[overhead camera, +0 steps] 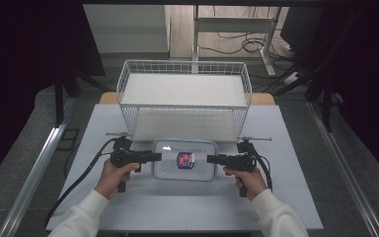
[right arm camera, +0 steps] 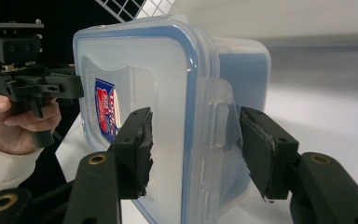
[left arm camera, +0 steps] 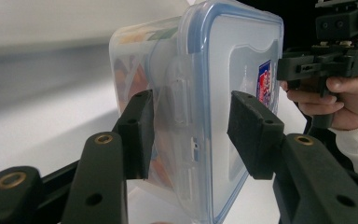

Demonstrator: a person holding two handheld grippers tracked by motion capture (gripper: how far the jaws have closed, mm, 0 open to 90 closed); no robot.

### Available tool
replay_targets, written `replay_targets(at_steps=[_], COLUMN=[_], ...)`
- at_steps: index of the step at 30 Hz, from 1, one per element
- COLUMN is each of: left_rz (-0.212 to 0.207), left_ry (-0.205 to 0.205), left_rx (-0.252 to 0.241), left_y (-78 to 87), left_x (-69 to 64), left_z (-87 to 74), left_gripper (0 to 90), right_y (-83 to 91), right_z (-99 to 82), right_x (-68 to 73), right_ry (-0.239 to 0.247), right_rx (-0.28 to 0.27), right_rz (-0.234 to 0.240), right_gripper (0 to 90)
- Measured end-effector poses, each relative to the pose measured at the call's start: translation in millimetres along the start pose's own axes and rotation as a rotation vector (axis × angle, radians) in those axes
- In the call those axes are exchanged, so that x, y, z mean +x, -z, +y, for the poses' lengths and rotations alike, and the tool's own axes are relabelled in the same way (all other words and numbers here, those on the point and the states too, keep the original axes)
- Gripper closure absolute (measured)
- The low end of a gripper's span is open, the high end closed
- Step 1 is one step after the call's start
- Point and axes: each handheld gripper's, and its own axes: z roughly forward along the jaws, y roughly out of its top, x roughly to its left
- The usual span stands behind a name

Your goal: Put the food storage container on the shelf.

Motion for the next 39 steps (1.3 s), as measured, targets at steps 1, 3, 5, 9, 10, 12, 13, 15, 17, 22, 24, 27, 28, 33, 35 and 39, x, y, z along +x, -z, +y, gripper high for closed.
replay_targets(at_steps=[1,3,5,9,10,12,13,15,17,22,24,27,28,33,35,39], left_rz=[-0.004,-0.006,-0.012,-0.020,-0.021,-0.021,-0.021,-0.024,-0.020,-0.013,-0.008,0.000,0.001,0.001,-0.001,-0.004], left_ry=[-0.001,0.001,-0.001,0.006,0.010,0.011,0.008,0.016,0.025,0.029,0.029,0.034,0.035,0.058,0.058,0.074], left_rx=[0.000,-0.002,-0.005,-0.012,-0.014,-0.017,-0.016,-0.026,-0.037,-0.019,-0.014,-0.016,-0.016,-0.024,-0.028,-0.035], left_y=[-2.2,-3.6,-5.9,-10.3,-11.1,-12.8,-13.6,-16.0,-18.4,-25.0,-26.3,-27.5,-27.6,-29.0,-30.1,-32.2], left_x=[3.9,5.9,10.1,20.6,23.0,27.5,29.9,34.1,37.2,42.7,45.1,47.1,47.5,50.4,52.7,57.8], left_z=[4.5,6.7,11.2,19.8,21.2,23.4,24.4,26.2,27.8,29.0,28.8,28.8,28.9,29.0,29.1,30.0], left_gripper=[52.2,52.2,52.2,52.2,52.2,52.2,52.1,52.1,52.2,52.1,52.1,52.1,52.1,51.9,51.6,51.1], right_y=[-1.8,-2.4,-3.8,-8.4,-10.1,-13.5,-16.8,-19.6,-20.9,-27.5,-30.3,-35.5,-36.2,-38.7,-40.4,-44.3], right_z=[5.4,8.3,14.2,25.5,27.9,32.0,35.9,39.2,40.9,45.2,45.1,44.0,44.0,44.0,44.0,43.6], right_x=[-1.9,-2.5,-3.9,-7.7,-8.7,-10.9,-13.6,-16.8,-18.6,-25.8,-28.3,-32.0,-32.4,-34.7,-35.7,-35.9], right_ry=[0.008,0.011,0.020,0.030,0.030,0.027,0.030,0.031,0.025,0.026,0.026,0.022,0.017,0.006,0.001,-0.016], right_rx=[-0.006,-0.009,-0.016,-0.025,-0.024,-0.021,-0.019,-0.024,-0.025,-0.038,-0.036,-0.029,-0.035,-0.059,-0.070,-0.091], right_rz=[-0.004,-0.008,-0.015,-0.026,-0.028,-0.029,-0.030,-0.033,-0.032,-0.048,-0.053,-0.057,-0.057,-0.059,-0.063,-0.083], right_gripper=[45.6,45.6,45.6,45.6,45.6,45.6,45.6,45.5,45.5,44.3,44.0,43.1,43.1,42.8,42.3,41.1])
